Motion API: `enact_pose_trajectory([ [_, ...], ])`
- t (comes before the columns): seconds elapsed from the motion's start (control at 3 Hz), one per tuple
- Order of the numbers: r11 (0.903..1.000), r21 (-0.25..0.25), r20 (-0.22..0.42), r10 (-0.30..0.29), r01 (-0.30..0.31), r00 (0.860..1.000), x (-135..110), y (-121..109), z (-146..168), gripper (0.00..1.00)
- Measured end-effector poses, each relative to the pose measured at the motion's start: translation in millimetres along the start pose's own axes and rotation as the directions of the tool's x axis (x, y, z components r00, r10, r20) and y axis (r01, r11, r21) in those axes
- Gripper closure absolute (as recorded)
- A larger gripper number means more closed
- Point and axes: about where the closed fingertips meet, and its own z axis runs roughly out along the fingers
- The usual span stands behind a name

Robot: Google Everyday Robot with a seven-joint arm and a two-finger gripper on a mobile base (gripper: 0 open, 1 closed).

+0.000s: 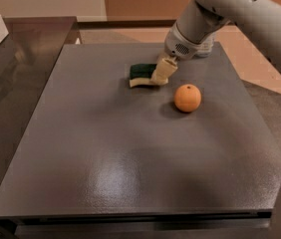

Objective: Move sponge near orange

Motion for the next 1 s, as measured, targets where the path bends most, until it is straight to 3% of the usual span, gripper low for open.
enact_pose_trajectory([
  [0.33, 0.9996, -0.026, 0.004, 0.015, -0.015, 1.000, 5.6, 11.2, 1.1, 0.82],
  [1.0, 0.9970, -0.059, 0.009, 0.051, -0.050, 0.999, 12.9, 21.9, 1.5, 0.35],
])
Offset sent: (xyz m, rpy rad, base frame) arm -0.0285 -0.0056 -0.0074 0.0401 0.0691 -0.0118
